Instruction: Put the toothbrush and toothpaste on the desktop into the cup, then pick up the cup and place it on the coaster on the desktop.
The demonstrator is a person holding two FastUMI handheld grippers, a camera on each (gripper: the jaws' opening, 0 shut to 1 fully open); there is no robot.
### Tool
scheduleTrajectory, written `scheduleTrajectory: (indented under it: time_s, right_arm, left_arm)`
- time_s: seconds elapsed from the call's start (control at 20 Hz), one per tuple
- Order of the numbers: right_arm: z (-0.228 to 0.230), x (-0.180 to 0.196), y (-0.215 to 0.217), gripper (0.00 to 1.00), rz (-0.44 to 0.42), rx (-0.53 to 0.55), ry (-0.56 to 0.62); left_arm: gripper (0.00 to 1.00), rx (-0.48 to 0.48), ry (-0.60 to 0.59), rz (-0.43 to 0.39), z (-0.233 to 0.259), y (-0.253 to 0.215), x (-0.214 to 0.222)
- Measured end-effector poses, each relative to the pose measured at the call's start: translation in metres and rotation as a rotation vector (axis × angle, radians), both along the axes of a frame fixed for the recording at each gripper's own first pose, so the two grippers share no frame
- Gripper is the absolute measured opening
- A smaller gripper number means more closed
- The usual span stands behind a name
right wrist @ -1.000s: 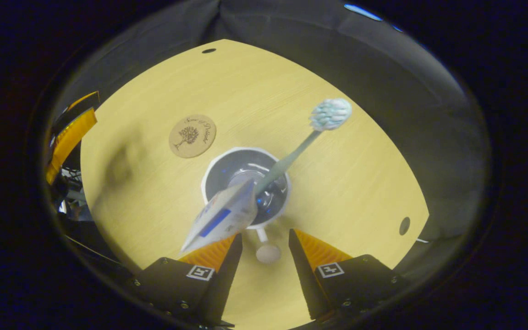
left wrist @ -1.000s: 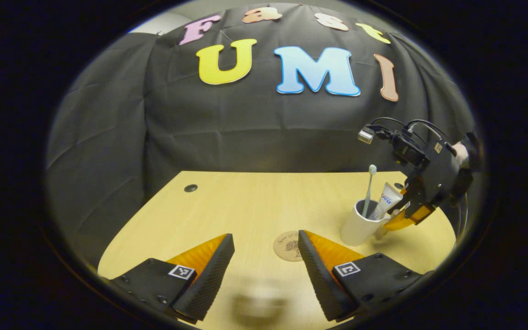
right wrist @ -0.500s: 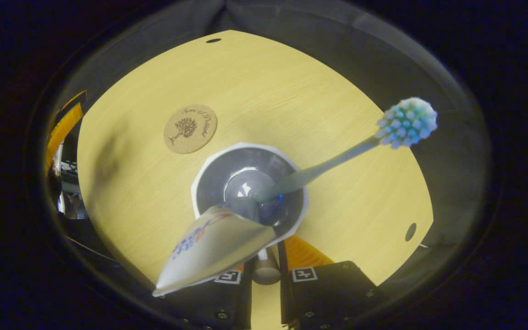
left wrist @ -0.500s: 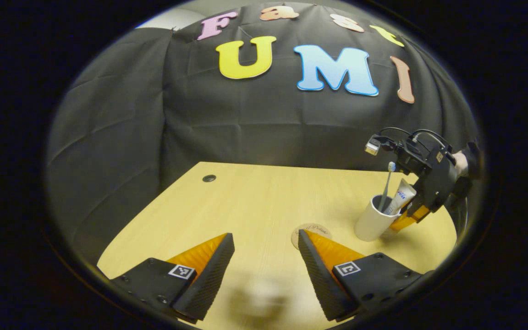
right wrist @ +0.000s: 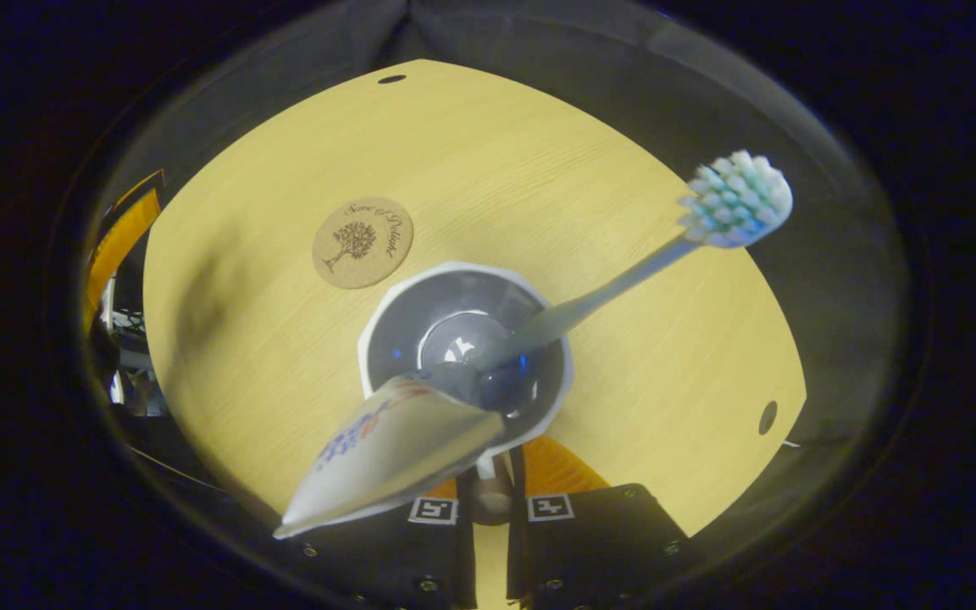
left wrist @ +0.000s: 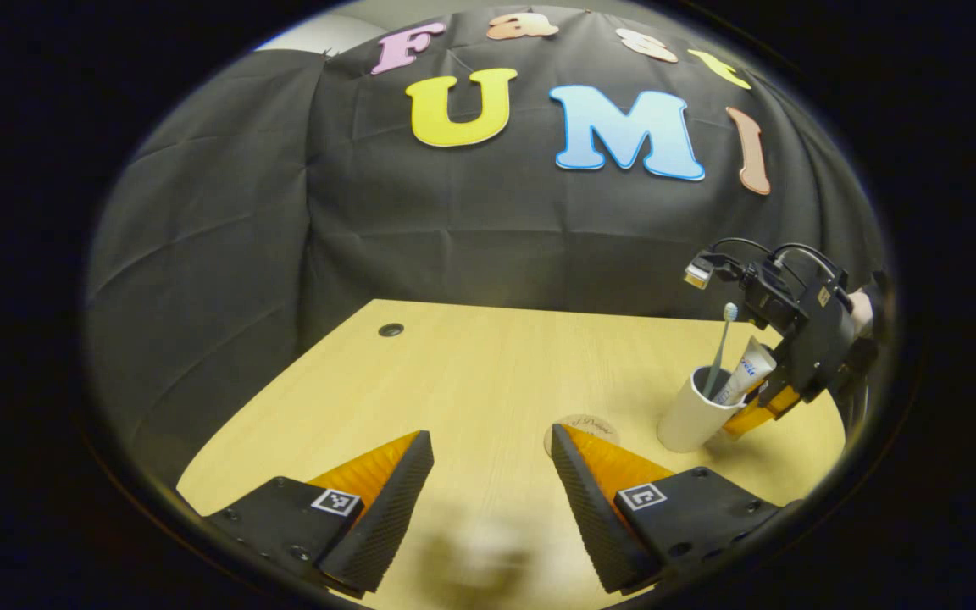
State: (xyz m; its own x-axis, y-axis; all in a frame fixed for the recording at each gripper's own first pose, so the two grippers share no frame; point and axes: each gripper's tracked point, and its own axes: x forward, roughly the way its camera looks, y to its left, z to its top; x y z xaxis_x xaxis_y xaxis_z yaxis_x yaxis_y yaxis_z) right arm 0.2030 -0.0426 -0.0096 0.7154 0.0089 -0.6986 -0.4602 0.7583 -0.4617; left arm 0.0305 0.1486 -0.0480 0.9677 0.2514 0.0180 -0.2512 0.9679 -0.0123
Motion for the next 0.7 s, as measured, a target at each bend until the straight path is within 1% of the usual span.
scheduleTrajectory:
  time_s: [0.25, 0.35, 0.7]
  right_arm:
    - [0.004, -0.009, 0.007, 0.15, 0.003, 0.01, -0.016]
    - [0.007, -0.011, 0.014, 0.15, 0.012, 0.02, -0.017]
    - [0.013, -0.017, 0.04, 0.15, 0.037, 0.042, -0.014]
  left_arm:
    - [0.95, -0.003, -0.007, -0.004, -0.002, 0.003, -0.001]
    - [0.96, -0.007, -0.011, -0.003, -0.001, 0.004, -0.003]
    - [0.95, -0.023, -0.019, 0.013, -0.005, 0.015, -0.011]
